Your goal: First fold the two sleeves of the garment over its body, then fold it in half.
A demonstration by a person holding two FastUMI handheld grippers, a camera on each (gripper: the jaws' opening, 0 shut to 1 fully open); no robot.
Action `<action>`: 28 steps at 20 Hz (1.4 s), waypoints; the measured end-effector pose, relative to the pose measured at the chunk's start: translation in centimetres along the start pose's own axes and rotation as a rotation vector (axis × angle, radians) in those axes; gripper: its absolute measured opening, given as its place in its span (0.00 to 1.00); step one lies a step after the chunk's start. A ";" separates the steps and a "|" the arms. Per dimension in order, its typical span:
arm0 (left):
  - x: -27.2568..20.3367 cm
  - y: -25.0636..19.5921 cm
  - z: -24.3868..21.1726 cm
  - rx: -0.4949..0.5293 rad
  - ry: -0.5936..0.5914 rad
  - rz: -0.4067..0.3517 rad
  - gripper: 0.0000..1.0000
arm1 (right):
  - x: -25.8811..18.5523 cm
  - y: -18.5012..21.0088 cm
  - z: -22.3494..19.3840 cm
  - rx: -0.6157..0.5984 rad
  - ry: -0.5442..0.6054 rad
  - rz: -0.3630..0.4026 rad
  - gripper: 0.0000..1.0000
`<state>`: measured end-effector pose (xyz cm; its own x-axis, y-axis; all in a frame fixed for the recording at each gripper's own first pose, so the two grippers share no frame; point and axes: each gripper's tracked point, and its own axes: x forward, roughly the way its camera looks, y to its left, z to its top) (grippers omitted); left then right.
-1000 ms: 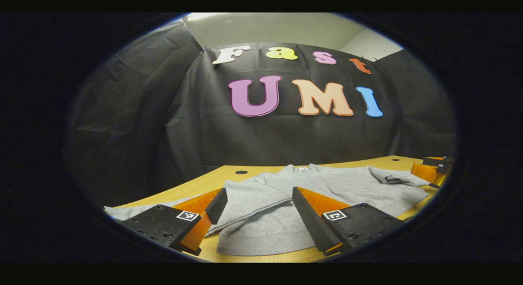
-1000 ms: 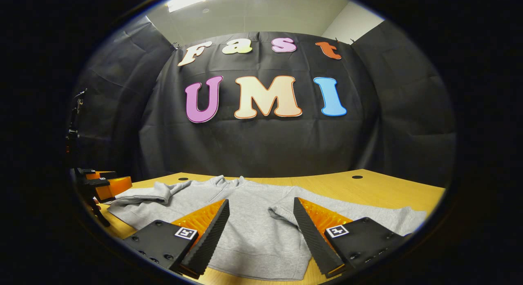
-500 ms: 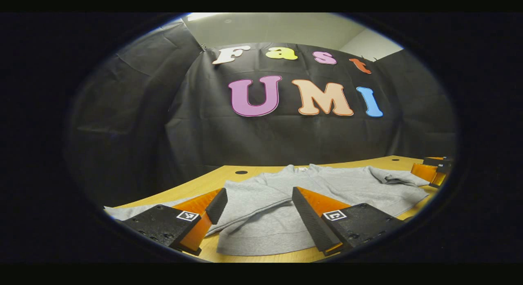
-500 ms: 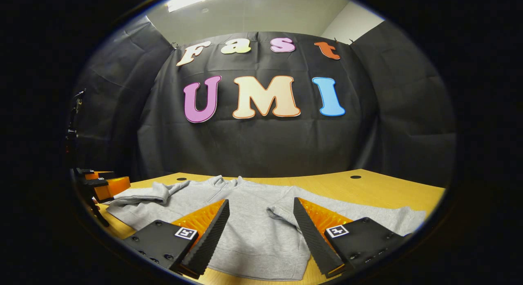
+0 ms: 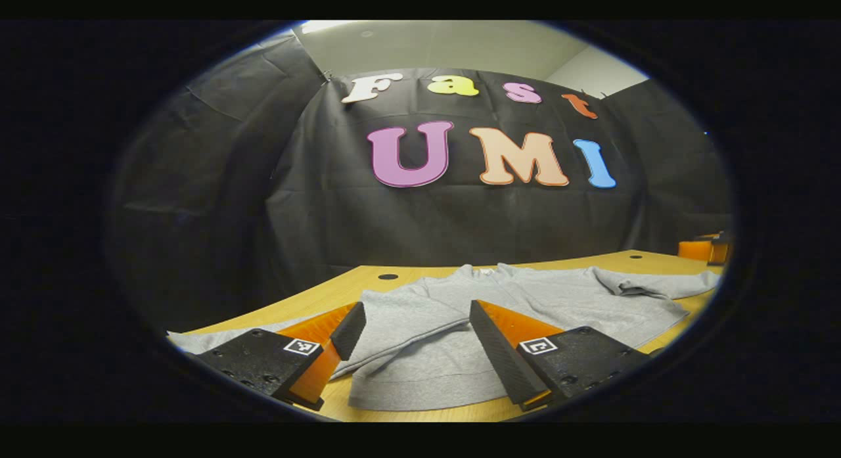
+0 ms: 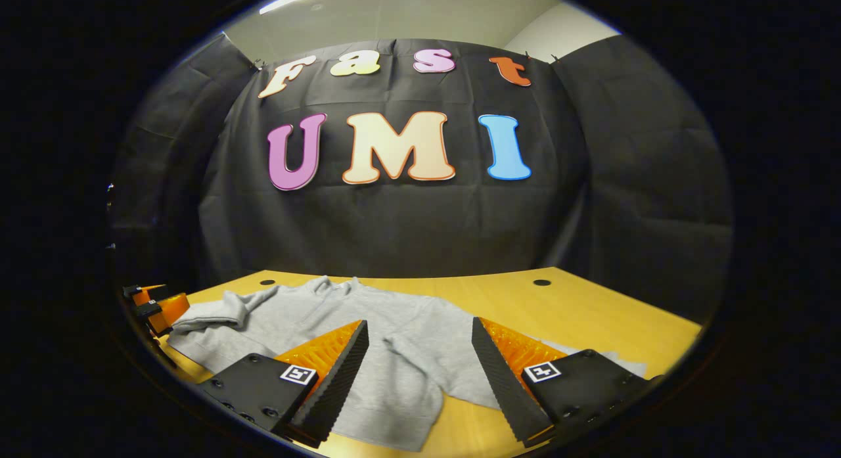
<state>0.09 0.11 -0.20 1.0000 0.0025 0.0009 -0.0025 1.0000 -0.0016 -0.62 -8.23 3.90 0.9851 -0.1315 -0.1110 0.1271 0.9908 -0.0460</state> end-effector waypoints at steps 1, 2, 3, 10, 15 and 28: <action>0.0 0.0 0.1 0.000 0.000 0.000 0.94 | -0.3 -1.5 0.5 -0.004 0.024 -0.016 0.99; -0.1 0.0 -0.1 0.000 0.000 0.000 0.94 | -0.6 -3.1 0.7 -0.001 0.052 -0.028 0.99; 0.0 0.0 0.1 0.000 0.000 0.000 0.94 | -0.9 -4.8 0.6 0.014 0.084 -0.053 0.99; -0.1 0.0 0.0 0.000 0.000 0.000 0.94 | -3.1 -15.3 -6.1 0.073 0.375 -0.248 0.95; -0.1 0.0 0.1 0.000 0.000 0.000 0.94 | -4.0 -18.1 -11.6 0.093 0.544 -0.305 0.98; 0.0 0.0 0.0 0.000 -0.001 0.001 0.94 | -5.0 -19.9 -14.9 0.092 0.674 -0.300 0.98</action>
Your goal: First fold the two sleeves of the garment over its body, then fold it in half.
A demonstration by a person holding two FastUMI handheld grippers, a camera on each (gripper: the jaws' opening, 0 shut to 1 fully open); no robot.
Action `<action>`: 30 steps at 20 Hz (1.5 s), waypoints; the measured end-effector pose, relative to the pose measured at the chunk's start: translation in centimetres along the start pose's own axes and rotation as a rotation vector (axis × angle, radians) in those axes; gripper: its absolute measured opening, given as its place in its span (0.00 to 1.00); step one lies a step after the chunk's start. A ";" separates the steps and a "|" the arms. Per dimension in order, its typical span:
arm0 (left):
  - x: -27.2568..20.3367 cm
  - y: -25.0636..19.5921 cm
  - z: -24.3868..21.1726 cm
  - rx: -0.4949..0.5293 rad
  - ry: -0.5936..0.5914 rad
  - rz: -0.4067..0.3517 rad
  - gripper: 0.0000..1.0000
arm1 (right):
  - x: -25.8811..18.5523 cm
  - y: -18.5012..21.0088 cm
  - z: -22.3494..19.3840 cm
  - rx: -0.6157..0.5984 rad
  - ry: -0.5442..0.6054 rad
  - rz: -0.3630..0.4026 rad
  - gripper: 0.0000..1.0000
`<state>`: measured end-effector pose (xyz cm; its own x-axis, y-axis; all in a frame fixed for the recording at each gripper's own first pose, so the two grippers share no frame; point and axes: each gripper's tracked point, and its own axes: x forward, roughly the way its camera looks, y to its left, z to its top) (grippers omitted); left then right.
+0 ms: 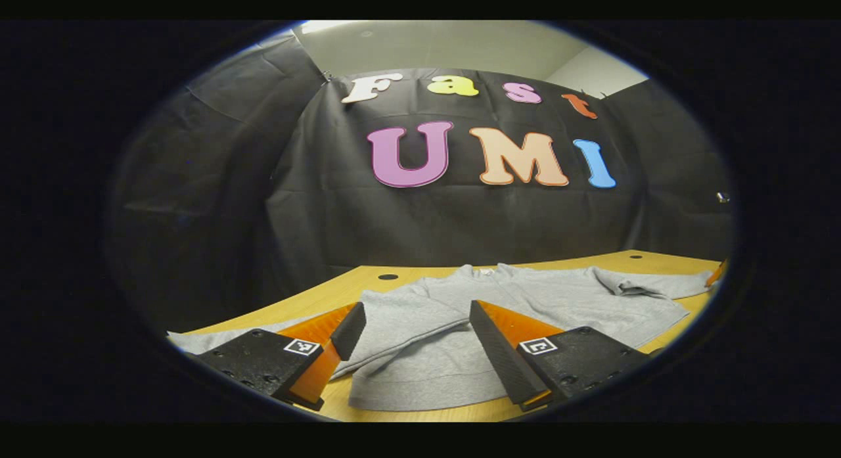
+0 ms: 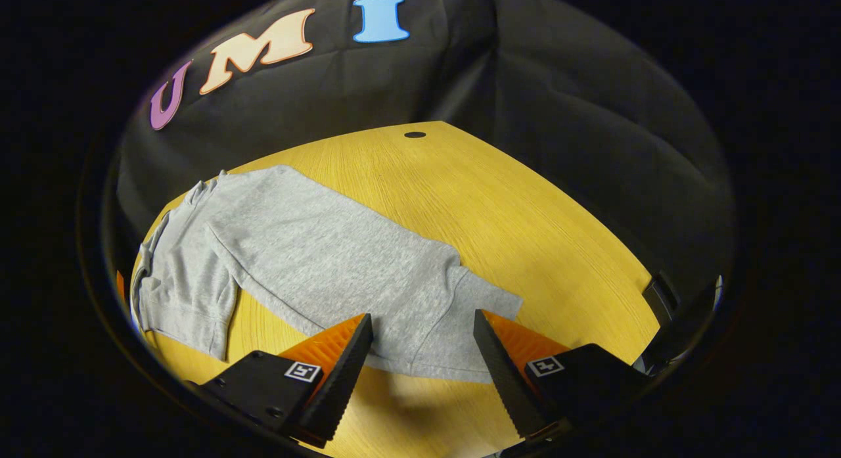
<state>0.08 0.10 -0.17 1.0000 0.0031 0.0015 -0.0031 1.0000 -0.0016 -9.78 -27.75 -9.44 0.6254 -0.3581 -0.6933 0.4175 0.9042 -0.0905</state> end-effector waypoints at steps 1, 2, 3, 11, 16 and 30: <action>0.0 0.0 0.0 0.000 0.000 0.000 0.94 | 0.1 0.0 0.1 -0.011 -0.004 0.005 0.98; 0.0 -0.1 0.0 0.000 0.000 0.000 0.94 | 0.0 -0.1 0.0 -0.011 -0.007 0.013 0.98; 0.0 -0.2 0.0 0.000 0.000 0.000 0.94 | 0.0 0.0 0.0 -0.008 -0.008 0.021 0.95; 0.0 0.0 0.0 -0.001 0.000 0.000 0.94 | -0.4 2.6 -0.5 -0.050 0.035 0.071 0.36; 0.0 0.0 0.0 -0.001 0.000 -0.001 0.94 | -0.4 3.3 -0.6 -0.055 0.025 0.087 0.09; -0.1 0.0 -0.1 -0.002 0.001 -0.003 0.94 | -5.5 11.9 10.8 -0.025 -0.168 0.259 0.02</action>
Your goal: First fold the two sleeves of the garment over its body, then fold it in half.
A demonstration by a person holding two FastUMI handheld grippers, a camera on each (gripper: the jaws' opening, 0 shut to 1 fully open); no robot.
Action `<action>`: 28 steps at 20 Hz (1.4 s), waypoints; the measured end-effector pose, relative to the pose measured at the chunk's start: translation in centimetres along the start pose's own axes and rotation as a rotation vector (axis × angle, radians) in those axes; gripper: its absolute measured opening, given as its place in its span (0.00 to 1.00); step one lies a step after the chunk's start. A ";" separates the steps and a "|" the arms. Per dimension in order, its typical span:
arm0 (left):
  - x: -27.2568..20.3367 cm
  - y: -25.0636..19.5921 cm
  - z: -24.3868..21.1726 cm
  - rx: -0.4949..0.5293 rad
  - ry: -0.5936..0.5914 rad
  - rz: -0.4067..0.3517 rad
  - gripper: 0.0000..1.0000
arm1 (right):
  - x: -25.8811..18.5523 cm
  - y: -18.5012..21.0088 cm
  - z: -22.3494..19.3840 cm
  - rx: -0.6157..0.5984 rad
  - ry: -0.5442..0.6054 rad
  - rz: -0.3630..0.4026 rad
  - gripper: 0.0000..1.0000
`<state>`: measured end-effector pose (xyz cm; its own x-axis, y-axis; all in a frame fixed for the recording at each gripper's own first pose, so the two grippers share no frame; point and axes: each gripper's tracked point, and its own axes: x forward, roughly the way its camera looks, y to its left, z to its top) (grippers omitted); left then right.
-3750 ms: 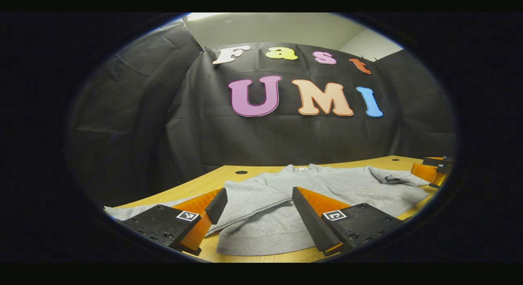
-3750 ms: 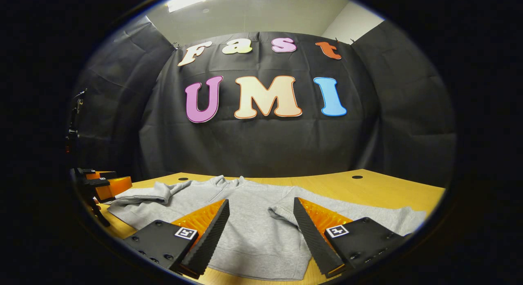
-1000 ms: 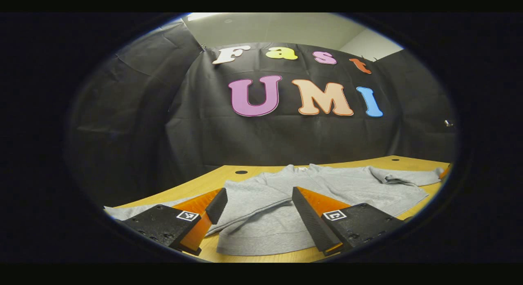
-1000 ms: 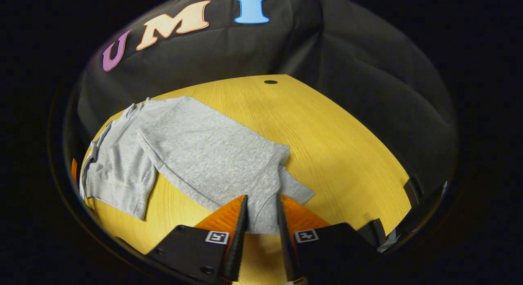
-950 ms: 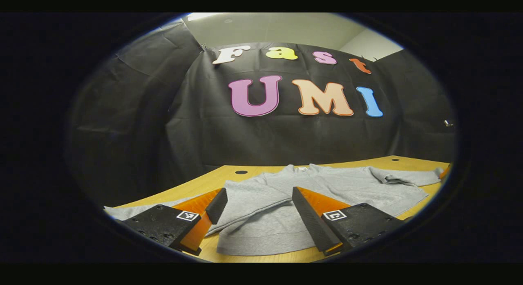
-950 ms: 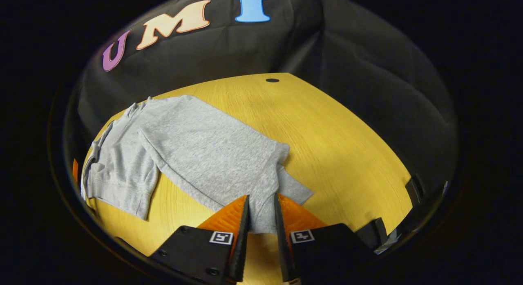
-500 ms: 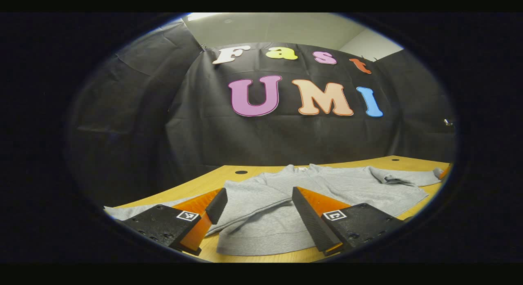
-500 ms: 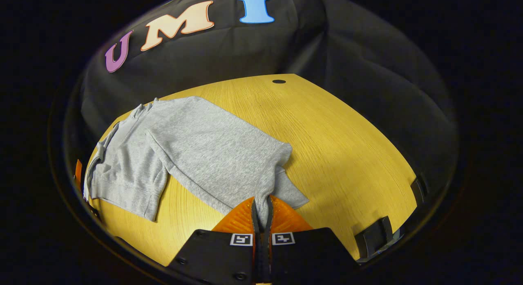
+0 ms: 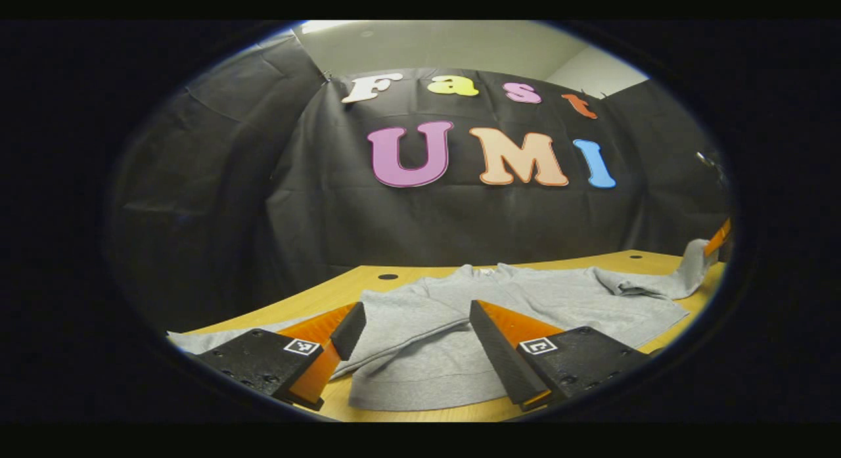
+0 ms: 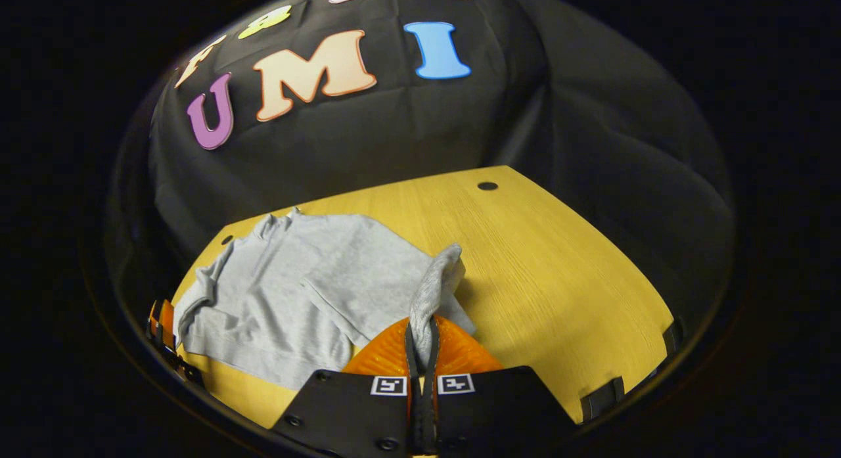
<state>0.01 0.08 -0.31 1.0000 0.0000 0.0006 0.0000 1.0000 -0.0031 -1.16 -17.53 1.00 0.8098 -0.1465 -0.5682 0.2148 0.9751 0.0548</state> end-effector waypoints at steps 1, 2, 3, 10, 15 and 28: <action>0.0 -0.1 0.0 0.000 0.000 -0.001 0.94 | 0.0 1.5 1.2 -0.021 -0.018 0.022 0.02; 0.0 -0.1 0.1 0.000 0.000 -0.002 0.94 | 0.0 3.3 2.4 -0.040 -0.037 0.048 0.02; 0.0 0.0 0.0 0.000 0.000 -0.002 0.94 | 0.2 5.1 3.4 -0.057 -0.051 0.079 0.02; 0.1 0.0 0.1 -0.001 0.000 -0.002 0.94 | 0.5 18.8 8.0 -0.203 -0.107 0.274 0.03; 0.0 0.0 -0.1 -0.001 0.000 -0.002 0.94 | 1.3 28.7 9.1 -0.260 -0.117 0.407 0.02; -0.2 0.0 0.0 -0.001 0.000 -0.002 0.94 | 9.2 48.1 2.9 -0.290 -0.010 0.619 0.02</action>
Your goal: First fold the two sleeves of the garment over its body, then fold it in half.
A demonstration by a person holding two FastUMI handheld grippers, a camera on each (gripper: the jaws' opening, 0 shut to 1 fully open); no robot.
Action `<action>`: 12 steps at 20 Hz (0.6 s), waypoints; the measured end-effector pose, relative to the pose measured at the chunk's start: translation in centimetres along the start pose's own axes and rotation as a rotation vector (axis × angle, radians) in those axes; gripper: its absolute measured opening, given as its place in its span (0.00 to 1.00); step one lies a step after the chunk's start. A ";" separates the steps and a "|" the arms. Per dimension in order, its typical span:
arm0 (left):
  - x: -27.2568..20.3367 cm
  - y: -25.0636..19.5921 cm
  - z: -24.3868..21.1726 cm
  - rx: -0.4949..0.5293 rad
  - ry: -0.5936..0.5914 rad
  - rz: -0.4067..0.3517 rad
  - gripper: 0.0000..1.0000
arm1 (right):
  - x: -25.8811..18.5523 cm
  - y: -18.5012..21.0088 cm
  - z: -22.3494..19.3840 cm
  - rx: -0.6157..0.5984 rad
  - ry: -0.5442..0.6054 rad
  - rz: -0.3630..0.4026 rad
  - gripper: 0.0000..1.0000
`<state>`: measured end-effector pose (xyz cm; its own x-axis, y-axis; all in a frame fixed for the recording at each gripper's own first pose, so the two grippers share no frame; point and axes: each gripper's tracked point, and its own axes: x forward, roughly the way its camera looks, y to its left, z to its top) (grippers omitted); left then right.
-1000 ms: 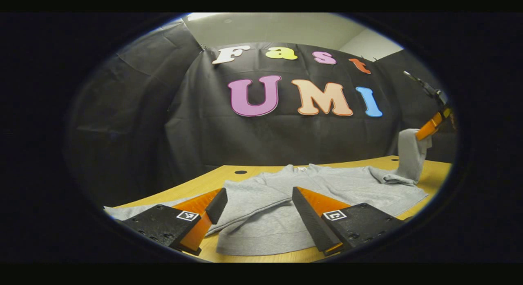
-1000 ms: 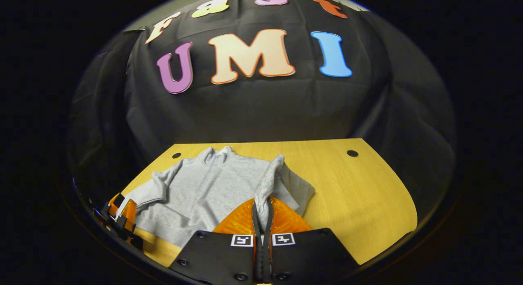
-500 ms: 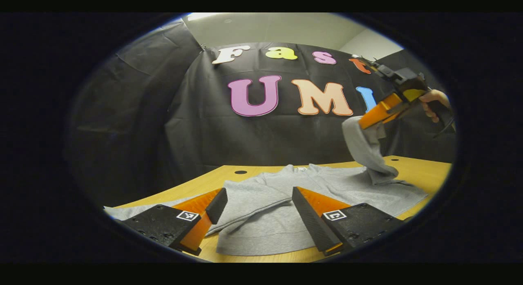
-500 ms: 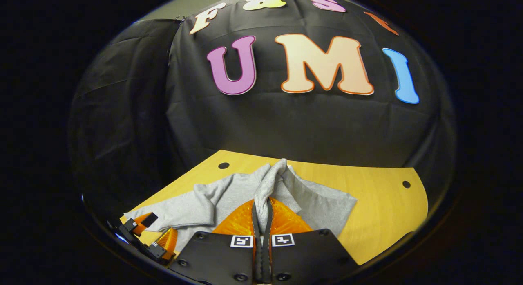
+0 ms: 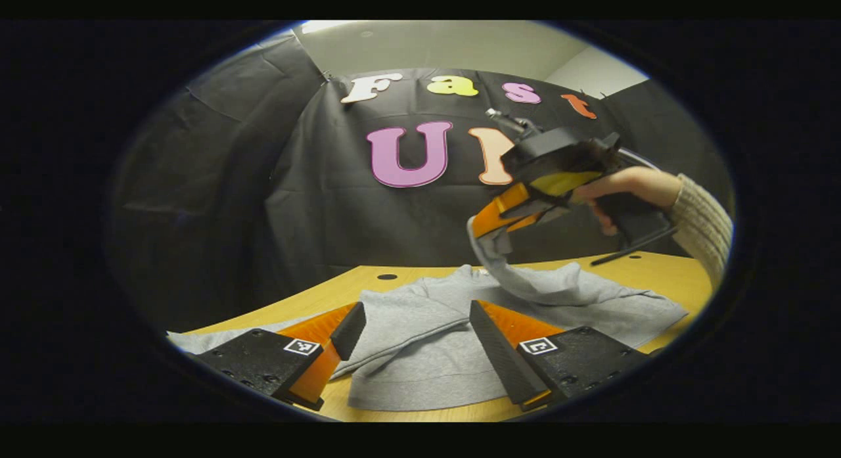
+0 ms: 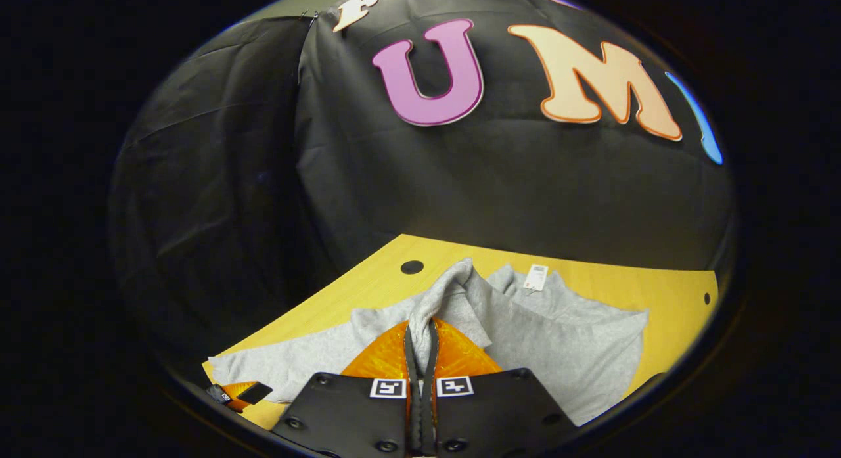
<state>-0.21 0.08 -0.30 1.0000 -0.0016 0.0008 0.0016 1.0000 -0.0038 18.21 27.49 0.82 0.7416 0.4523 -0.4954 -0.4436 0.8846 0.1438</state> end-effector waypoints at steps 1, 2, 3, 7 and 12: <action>0.0 0.0 0.0 -0.001 -0.001 0.000 0.94 | 1.2 0.3 -0.8 0.010 0.013 0.014 0.02; 0.0 0.0 0.0 0.000 0.000 0.000 0.94 | 2.2 0.5 -1.7 0.018 0.029 0.021 0.02; -0.1 0.0 -0.1 0.000 -0.001 0.001 0.94 | 3.2 0.4 -2.3 0.029 0.038 0.022 0.02; -0.2 -0.1 -0.2 0.000 -0.001 0.001 0.94 | 6.0 0.4 -4.8 0.091 0.090 0.055 0.04; 0.1 -0.3 0.1 0.000 -0.001 0.002 0.94 | 6.0 1.3 -5.2 0.137 0.102 0.122 0.36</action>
<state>-0.14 -0.17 -0.21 1.0000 0.0003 0.0018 -0.0003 1.0000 -0.0042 19.44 30.77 -6.37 0.6289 0.5490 -0.5505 -0.4488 0.8345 0.3196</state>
